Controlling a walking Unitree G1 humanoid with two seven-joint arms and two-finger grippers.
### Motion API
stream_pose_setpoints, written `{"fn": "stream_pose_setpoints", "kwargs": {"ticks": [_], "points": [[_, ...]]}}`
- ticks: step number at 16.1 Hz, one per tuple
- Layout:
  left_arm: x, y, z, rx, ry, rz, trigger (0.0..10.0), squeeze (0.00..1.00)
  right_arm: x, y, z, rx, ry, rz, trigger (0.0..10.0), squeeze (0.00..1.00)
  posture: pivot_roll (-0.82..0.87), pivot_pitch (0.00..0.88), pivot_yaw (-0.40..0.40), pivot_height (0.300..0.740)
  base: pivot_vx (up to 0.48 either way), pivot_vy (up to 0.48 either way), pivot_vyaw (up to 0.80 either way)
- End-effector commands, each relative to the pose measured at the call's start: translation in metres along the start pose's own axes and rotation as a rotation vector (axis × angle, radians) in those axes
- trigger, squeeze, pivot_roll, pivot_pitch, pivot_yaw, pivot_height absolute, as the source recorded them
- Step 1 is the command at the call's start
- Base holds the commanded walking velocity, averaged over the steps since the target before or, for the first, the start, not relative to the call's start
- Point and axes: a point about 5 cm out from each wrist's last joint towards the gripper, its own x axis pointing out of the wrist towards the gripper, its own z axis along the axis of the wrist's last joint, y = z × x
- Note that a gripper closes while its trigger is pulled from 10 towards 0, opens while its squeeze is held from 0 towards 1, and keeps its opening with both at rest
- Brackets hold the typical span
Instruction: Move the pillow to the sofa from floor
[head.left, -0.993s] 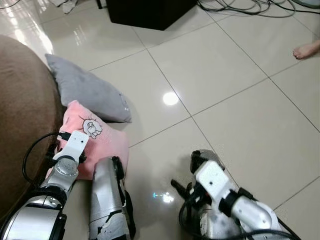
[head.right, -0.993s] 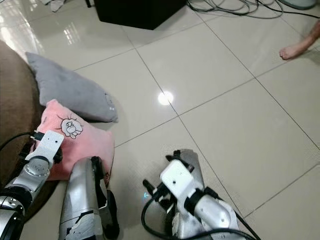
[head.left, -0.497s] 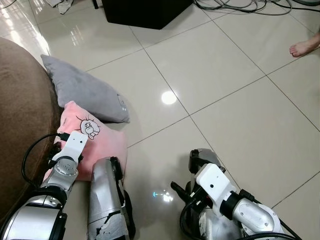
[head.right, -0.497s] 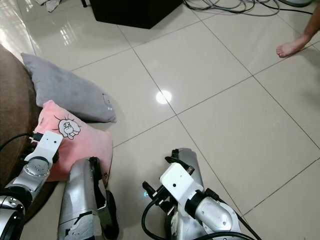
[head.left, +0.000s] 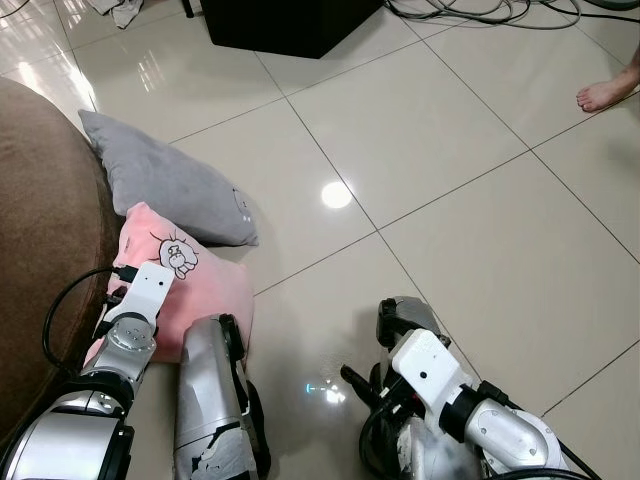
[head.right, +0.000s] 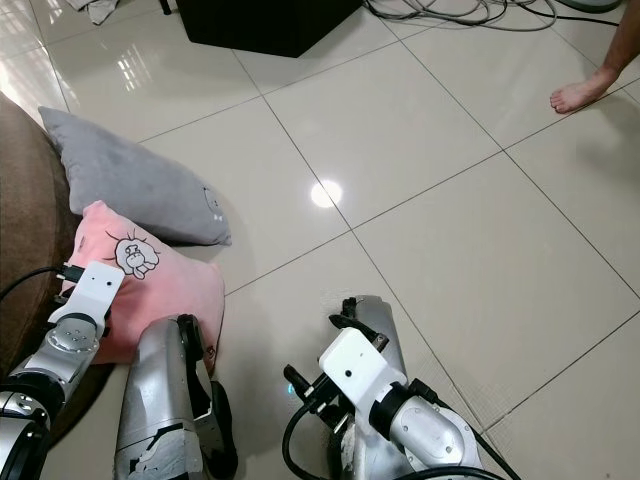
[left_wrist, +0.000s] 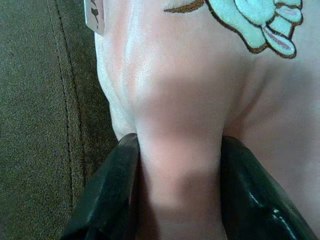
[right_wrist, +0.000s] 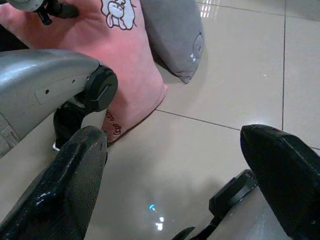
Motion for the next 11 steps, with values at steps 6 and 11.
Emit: {"fn": "stream_pose_setpoints", "kwargs": {"ticks": [6, 11], "points": [[-0.005, -0.018, -0.004, -0.074, -0.04, -0.148, 0.0, 0.0, 0.002, 0.006, -0.008, 0.019, 0.007, 0.005, 10.0, 0.0, -0.07, 0.277, 0.017, 0.516, 0.0, 0.0, 0.0], [-0.019, -0.045, 0.032, -0.201, -0.351, -0.301, 0.0, 0.0, 0.008, 0.0, -0.008, 0.032, -0.014, -0.043, 10.0, 0.0, -0.04, 0.239, 0.021, 0.516, 0.0, 0.0, 0.0]]}}
